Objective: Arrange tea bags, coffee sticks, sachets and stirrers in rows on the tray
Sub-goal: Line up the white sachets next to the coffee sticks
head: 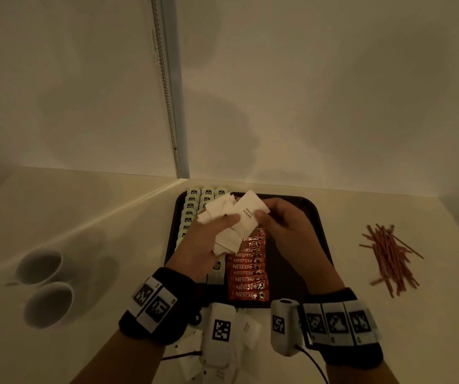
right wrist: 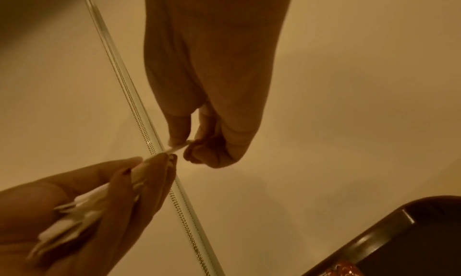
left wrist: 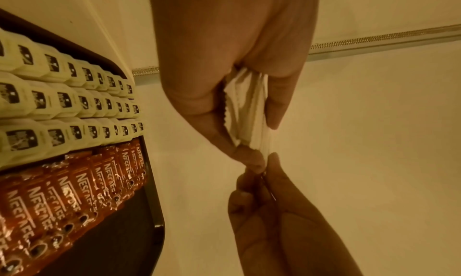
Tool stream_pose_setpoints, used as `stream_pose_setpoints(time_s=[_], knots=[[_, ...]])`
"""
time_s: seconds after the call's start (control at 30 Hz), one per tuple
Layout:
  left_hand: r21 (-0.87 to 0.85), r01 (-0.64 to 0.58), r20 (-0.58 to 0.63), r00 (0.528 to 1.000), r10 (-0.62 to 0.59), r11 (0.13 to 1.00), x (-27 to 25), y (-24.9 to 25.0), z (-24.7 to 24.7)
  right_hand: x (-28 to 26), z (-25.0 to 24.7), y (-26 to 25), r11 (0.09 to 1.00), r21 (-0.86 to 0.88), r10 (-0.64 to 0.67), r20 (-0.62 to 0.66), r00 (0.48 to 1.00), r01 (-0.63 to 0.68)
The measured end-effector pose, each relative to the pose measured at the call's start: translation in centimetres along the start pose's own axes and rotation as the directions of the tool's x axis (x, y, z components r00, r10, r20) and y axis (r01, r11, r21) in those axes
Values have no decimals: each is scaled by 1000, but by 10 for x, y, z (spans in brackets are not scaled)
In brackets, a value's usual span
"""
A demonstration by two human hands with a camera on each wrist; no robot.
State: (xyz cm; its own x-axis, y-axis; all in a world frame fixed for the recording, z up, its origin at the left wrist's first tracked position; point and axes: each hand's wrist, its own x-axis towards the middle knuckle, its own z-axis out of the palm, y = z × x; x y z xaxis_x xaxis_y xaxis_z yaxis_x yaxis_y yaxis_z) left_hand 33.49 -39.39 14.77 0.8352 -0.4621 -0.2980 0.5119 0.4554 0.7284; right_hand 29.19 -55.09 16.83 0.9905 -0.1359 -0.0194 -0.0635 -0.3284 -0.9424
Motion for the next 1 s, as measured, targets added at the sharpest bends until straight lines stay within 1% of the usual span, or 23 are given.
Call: stream_pose_setpoints(time_s=[0.1,0.17,0.23,0.33,0.37,0.47,0.53,0.63,0.7,0.77,0.83,0.9,0.93,0.97,1.0], knots=[[26,-19,33,999,18,999,1,-2,-1,1,-2,-2,989,145,16,-15,1000,-13],[29,-41,40,998,40,999,2,-5,-1,1,-4,-3,982,189,17,-10,1000,-15],[16,-70,16,997,69,997,2,-7,-1,0,-6,-4,977,212,9,28,1000,-15],[18,-96,-57,994,97,995,2,-9,-2,-2,-8,-3,976,214,16,104,994,-38],[13,-97,-69,993,98,995,2,-9,-3,-2,-8,-3,976,214,20,101,995,-41],[-2,-78,-50,996,78,997,-1,-10,-3,-3,-8,-3,962,272,16,-14,1000,-12],[8,-63,-39,997,64,998,-2,-13,-2,-2,-10,-4,955,297,3,-59,998,14],[24,-56,-82,995,58,998,-4,-16,2,0,-9,-5,955,296,-25,-52,998,39],[-2,-72,-89,993,71,997,-3,-17,4,-1,-7,-3,950,310,-21,-38,999,32],[-12,-87,-110,990,85,996,-2,-19,3,-1,-5,1,961,277,-20,-26,999,27],[-46,-83,-98,992,78,996,0,-18,4,-1,-5,8,961,278,8,-30,1000,1],[-99,-63,-117,992,51,993,3,-20,0,2,-6,17,942,333,59,-49,997,-39],[-147,-32,-129,992,13,989,2,-20,-1,5,-8,22,929,362,96,-54,994,-70],[-188,9,-157,987,-39,982,3,-24,-8,8,-10,29,920,375,143,-52,988,-113],[-311,88,-150,979,-140,946,4,-26,-14,13,-12,36,913,369,204,-43,978,-174]])
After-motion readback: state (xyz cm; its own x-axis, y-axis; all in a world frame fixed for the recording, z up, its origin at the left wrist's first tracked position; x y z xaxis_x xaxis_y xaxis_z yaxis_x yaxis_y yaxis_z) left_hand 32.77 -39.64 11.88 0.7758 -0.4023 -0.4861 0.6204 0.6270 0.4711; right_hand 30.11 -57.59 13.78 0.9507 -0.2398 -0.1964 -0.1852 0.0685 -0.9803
